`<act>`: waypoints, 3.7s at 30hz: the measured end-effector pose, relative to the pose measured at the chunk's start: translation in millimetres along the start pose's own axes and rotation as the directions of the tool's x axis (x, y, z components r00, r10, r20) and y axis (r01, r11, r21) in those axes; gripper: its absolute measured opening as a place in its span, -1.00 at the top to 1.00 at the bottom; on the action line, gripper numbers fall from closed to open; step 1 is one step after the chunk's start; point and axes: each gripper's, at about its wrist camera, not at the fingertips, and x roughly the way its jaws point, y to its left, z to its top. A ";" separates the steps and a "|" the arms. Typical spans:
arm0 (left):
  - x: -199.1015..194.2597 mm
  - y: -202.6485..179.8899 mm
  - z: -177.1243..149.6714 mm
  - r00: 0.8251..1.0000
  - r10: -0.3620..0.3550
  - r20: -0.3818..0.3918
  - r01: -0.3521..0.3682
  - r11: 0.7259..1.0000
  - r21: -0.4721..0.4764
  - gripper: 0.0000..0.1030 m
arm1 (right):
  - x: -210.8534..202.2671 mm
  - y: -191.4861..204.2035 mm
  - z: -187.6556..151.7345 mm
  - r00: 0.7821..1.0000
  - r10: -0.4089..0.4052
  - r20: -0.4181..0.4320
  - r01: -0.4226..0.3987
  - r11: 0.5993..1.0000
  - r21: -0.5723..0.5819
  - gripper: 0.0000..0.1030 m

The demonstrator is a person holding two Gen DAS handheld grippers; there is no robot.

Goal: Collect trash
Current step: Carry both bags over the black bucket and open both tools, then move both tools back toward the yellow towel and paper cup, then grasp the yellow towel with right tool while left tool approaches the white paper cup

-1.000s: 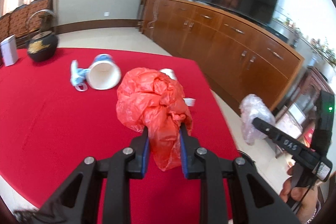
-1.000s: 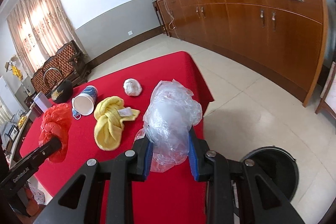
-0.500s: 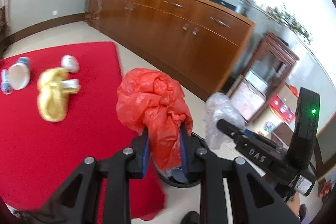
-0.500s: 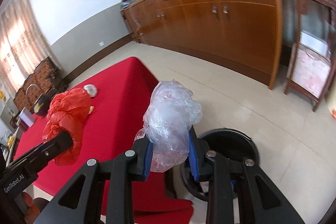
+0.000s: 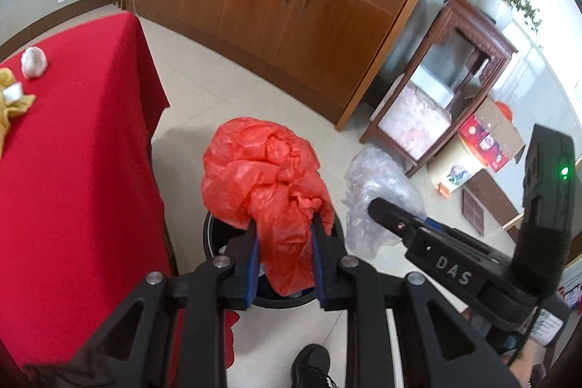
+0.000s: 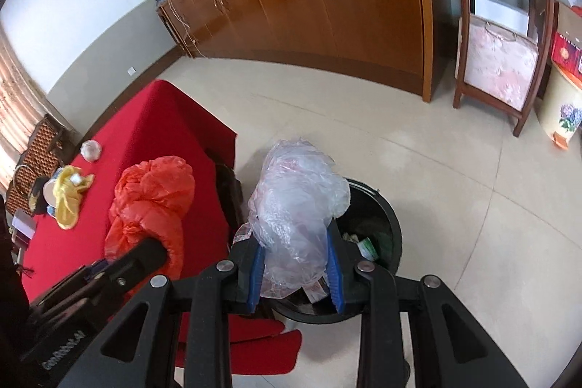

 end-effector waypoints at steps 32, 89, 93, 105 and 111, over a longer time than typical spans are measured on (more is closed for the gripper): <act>69.3 6.4 0.9 0.991 0.043 -0.127 -0.045 0.999 -0.006 0.02 | 62.1 -33.2 9.1 0.993 -0.040 -0.112 0.050 0.995 0.091 -0.22; -167.3 202.6 -14.1 0.889 0.430 0.156 -0.371 0.877 -0.307 0.02 | 6.0 256.5 -10.8 0.962 0.271 0.026 -0.245 0.905 -0.348 -0.50; -173.2 226.2 -11.8 0.872 0.464 0.154 -0.395 0.854 -0.338 0.02 | 18.6 289.4 -12.4 0.957 0.289 0.001 -0.267 0.886 -0.379 -0.51; -171.1 291.2 10.1 0.854 0.500 0.145 -0.414 0.822 -0.391 0.02 | 67.3 364.2 -7.7 0.958 0.279 -0.067 -0.282 0.869 -0.406 -0.55; -164.7 312.8 25.7 0.860 0.490 0.141 -0.399 0.819 -0.412 0.02 | 93.4 387.7 -1.0 0.963 0.249 -0.105 -0.270 0.870 -0.413 -0.55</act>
